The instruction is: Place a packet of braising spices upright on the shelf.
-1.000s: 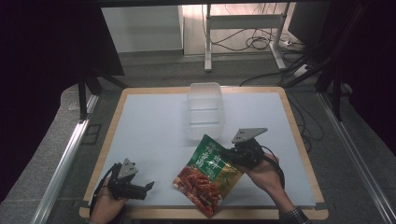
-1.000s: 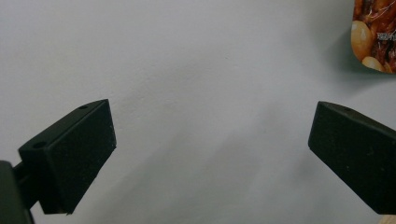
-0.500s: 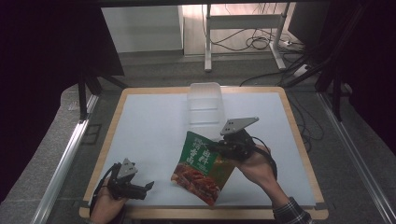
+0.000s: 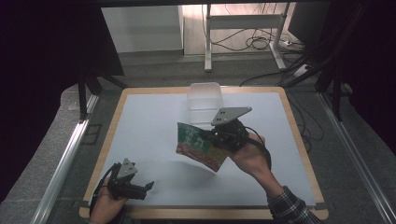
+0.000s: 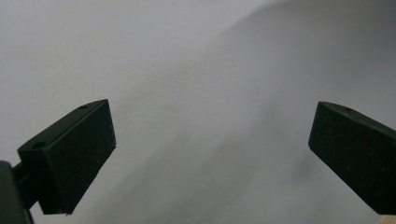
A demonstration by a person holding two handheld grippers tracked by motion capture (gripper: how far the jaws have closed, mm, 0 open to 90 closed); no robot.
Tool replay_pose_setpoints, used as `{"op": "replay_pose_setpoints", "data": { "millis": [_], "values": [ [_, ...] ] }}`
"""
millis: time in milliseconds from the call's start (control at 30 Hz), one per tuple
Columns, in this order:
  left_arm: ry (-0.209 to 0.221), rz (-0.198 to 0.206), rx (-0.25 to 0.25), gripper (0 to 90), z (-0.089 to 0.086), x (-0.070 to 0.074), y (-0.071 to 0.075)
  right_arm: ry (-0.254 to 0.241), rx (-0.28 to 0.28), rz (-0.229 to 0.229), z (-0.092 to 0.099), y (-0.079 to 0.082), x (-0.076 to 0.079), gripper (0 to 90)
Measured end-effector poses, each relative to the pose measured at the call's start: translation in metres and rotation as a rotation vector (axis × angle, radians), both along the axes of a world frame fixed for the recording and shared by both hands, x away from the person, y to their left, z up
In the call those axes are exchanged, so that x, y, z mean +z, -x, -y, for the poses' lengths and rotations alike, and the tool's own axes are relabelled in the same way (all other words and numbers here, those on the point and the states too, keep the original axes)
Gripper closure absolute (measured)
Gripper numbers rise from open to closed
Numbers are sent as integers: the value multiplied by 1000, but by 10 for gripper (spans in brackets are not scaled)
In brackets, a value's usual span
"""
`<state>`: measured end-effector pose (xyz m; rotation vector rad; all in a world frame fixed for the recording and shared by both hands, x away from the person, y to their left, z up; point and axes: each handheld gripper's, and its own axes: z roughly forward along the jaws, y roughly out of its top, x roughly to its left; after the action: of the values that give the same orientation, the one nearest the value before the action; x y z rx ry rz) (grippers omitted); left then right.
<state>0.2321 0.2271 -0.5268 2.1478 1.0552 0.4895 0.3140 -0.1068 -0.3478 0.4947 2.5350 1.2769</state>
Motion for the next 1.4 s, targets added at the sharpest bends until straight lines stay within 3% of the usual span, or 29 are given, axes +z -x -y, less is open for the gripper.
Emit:
{"op": "replay_pose_setpoints", "data": {
  "millis": [233, 533, 1400],
  "values": [
    [-1, -1, -1, 7, 0, 0, 0, -15, -12, -13, -1, -10, 4, 892],
    [1, 1, 0, 7, 0, 0, 0, -15, 7, 11, -16, -22, 11, 892],
    [22, -4, 18, 0, -3, 0, 0, -61, 1, 18, -59, -81, 28, 893]
  ]
}}
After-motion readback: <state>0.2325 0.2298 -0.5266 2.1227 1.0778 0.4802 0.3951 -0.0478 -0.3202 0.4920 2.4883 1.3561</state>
